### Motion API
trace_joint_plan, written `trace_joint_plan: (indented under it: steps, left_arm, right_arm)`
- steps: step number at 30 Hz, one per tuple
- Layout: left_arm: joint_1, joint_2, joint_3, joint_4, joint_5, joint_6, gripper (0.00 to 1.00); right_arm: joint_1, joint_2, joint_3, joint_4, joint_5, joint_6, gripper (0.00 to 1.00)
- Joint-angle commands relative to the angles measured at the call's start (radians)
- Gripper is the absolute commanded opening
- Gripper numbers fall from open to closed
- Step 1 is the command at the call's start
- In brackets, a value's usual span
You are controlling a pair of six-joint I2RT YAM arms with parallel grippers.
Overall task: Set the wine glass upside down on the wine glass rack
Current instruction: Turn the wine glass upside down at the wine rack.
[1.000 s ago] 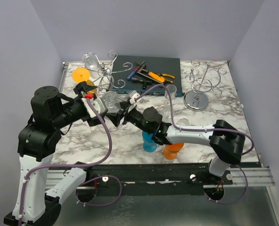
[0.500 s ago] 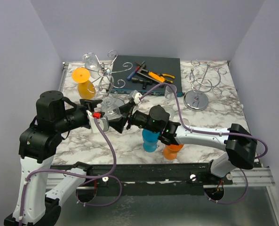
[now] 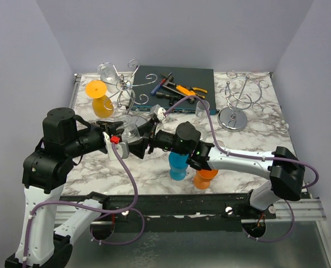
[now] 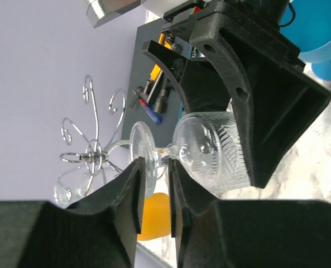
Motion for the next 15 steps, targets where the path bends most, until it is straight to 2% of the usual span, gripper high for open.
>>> trace_joint_plan:
  steps: [1, 3, 5, 7, 11, 15]
  left_arm:
    - [-0.003, 0.006, -0.001, -0.033, 0.012, 0.043, 0.23]
    - [-0.004, 0.01, 0.007, -0.028, 0.012, 0.054, 0.12]
    - [-0.003, 0.006, 0.005, -0.011, 0.012, 0.057, 0.01]
    - [-0.004, -0.006, -0.007, 0.013, 0.01, 0.066, 0.0]
    - [-0.005, -0.048, -0.058, 0.087, 0.004, 0.101, 0.0]
    - [-0.004, -0.074, -0.093, 0.161, -0.014, 0.117, 0.0]
  right_arm:
    - [0.007, -0.015, 0.052, 0.073, -0.046, 0.035, 0.13]
    - [0.008, -0.016, 0.046, 0.074, -0.049, 0.042, 0.14]
    - [0.007, -0.019, 0.03, 0.086, -0.042, 0.052, 0.2]
    - [0.007, -0.025, 0.011, 0.102, -0.033, 0.068, 0.29]
    - [0.007, -0.045, -0.025, 0.138, -0.001, 0.111, 0.55]
    - [0.006, -0.049, -0.042, 0.144, 0.03, 0.156, 0.7]
